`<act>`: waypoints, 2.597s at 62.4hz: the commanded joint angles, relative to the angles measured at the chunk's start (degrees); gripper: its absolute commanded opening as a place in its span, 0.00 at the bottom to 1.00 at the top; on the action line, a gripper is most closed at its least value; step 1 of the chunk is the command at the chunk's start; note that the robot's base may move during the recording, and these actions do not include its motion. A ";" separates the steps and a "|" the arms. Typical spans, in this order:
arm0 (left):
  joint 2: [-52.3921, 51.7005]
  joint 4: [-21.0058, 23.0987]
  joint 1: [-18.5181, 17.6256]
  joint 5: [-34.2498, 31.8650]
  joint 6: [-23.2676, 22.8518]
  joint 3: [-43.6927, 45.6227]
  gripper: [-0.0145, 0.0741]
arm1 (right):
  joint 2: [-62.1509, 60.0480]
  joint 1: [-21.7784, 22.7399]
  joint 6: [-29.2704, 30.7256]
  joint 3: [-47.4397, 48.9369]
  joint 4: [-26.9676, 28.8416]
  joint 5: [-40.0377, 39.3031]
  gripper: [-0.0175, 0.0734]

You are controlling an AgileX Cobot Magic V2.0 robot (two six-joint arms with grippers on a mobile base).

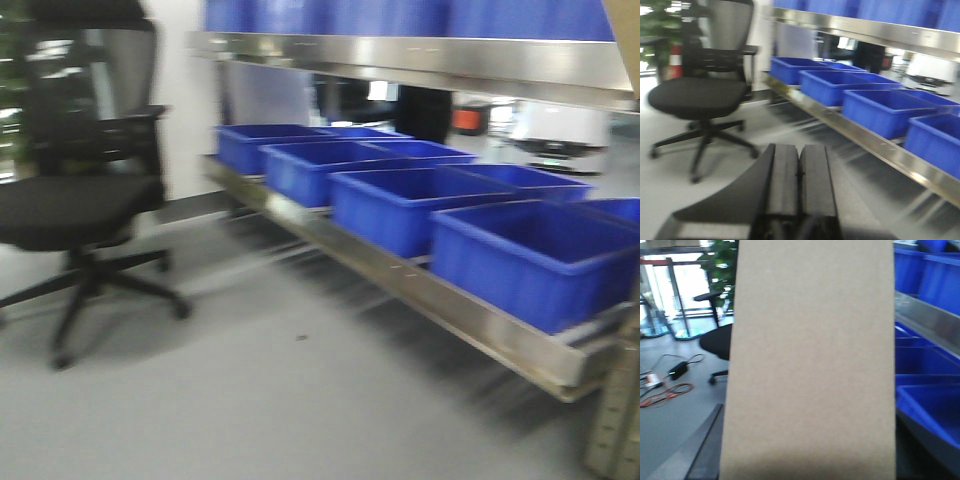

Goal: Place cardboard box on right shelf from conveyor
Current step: 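Drive toward the steel shelf rack with blue bins, box held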

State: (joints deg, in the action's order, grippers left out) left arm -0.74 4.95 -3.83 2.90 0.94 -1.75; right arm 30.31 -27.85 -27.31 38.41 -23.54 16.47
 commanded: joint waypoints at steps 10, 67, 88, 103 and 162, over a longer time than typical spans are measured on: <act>-0.68 0.27 -0.39 -5.15 -0.29 0.21 0.03 | 0.08 0.36 0.21 1.70 -1.53 -5.25 0.37; -0.68 0.27 -0.39 -5.15 -0.29 0.21 0.03 | 0.08 0.36 0.21 1.70 -1.53 -5.25 0.37; -0.68 0.27 -0.39 -5.15 -0.29 0.21 0.03 | 0.08 0.36 0.21 1.70 -1.53 -5.25 0.37; -0.68 0.27 -0.39 -5.15 -0.29 0.21 0.03 | 0.08 0.36 0.21 1.70 -1.53 -5.25 0.37; -0.68 0.27 -0.15 -5.15 -0.29 0.21 0.03 | 0.08 0.36 0.21 1.70 -1.53 -5.25 0.37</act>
State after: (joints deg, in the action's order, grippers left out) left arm -0.74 4.95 -3.83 2.90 0.94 -1.75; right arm 30.31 -27.85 -27.31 38.41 -23.54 16.70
